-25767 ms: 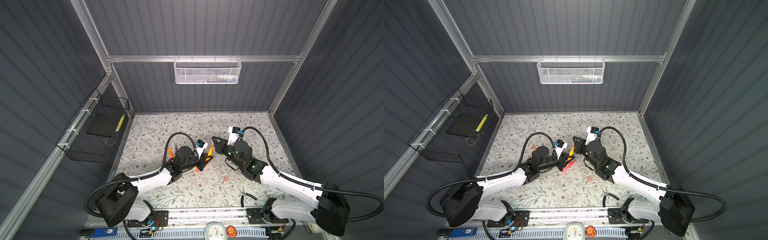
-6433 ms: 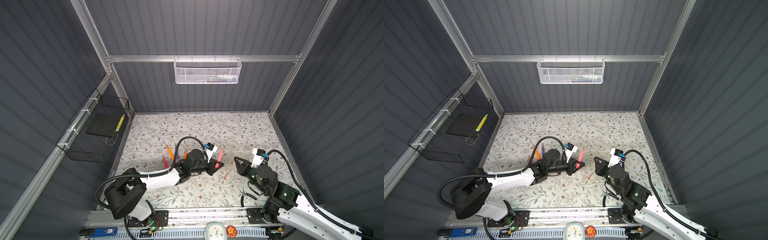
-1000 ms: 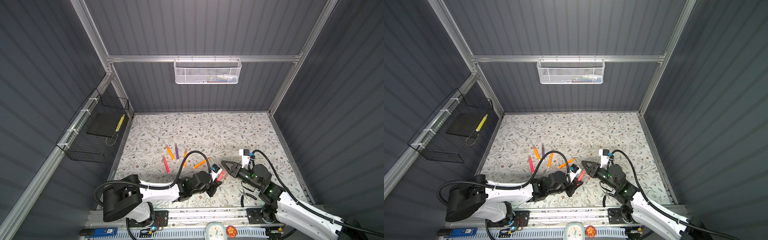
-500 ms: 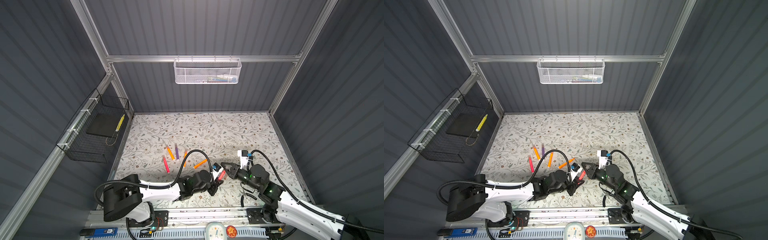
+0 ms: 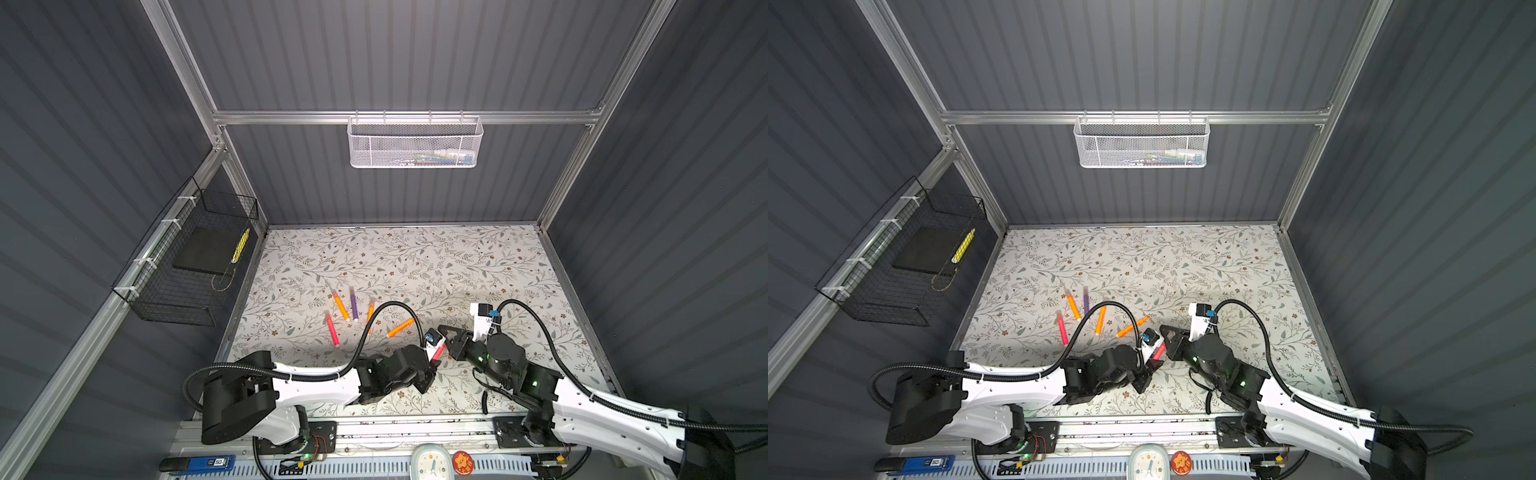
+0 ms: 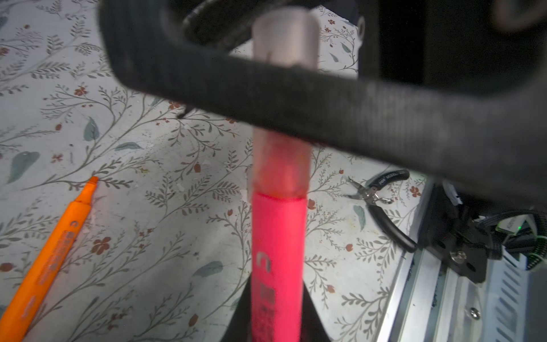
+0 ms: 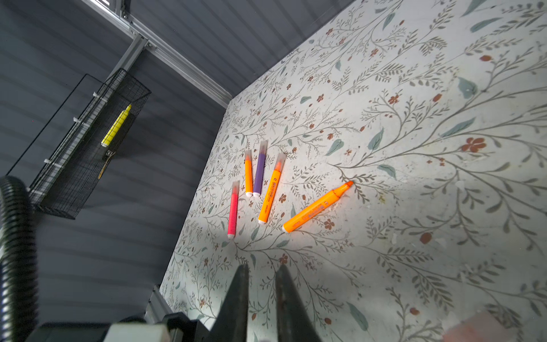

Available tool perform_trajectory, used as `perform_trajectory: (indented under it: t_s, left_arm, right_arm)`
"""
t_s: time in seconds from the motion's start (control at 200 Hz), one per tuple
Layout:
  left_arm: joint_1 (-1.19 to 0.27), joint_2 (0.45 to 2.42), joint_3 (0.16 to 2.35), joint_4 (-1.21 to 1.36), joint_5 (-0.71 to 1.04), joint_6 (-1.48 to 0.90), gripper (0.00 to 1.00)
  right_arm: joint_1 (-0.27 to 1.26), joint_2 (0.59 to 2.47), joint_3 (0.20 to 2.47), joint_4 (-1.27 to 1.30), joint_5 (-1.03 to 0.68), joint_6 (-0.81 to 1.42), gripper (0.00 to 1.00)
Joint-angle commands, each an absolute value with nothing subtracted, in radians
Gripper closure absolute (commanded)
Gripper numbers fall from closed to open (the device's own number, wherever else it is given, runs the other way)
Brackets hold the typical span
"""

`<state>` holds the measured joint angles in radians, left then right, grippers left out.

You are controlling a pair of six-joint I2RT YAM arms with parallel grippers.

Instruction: Insert the pens into the pen caps

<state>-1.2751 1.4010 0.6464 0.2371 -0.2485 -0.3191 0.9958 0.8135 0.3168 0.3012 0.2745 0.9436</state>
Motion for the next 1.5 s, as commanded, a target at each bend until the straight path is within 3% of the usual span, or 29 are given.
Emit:
perform_trajectory:
  t_s: [0.0, 0.29, 0.485, 0.62, 0.985, 1.095, 1.281, 1.496]
  left_arm:
    - [-1.247, 1.351, 0.722, 0.314, -0.463, -0.291, 1.00]
    - [-1.226, 1.332, 0.768, 0.365, -0.524, -0.189, 1.00]
    - [-1.051, 1.305, 0.728, 0.442, -0.247, -0.301, 1.00]
    - [-1.005, 1.293, 0.724, 0.470, -0.086, -0.316, 1.00]
    - [-0.971, 1.229, 0.736, 0.452, 0.078, -0.278, 1.00]
    - [-0.967, 1.198, 0.735, 0.431, 0.016, -0.265, 1.00]
    - [-0.967, 1.137, 0.697, 0.445, -0.266, -0.217, 1.00]
    - [-0.971, 1.093, 0.621, 0.576, -0.321, -0.192, 1.00]
  right_arm:
    - [1.079, 0.889, 0.325, 0.263, 0.253, 1.005, 1.00]
    - [1.185, 1.038, 0.347, 0.342, 0.277, 1.121, 1.00]
    - [1.216, 1.089, 0.350, 0.437, 0.235, 1.152, 1.00]
    - [1.226, 1.113, 0.327, 0.574, 0.185, 1.124, 1.00]
    - [1.277, 1.194, 0.256, 0.888, 0.144, 0.971, 1.00]
    - [1.280, 1.202, 0.251, 0.867, 0.167, 1.000, 1.00]
    - [1.408, 1.191, 0.407, 0.329, 0.407, 1.229, 1.00]
    - [1.437, 1.233, 0.417, 0.363, 0.391, 1.331, 1.00]
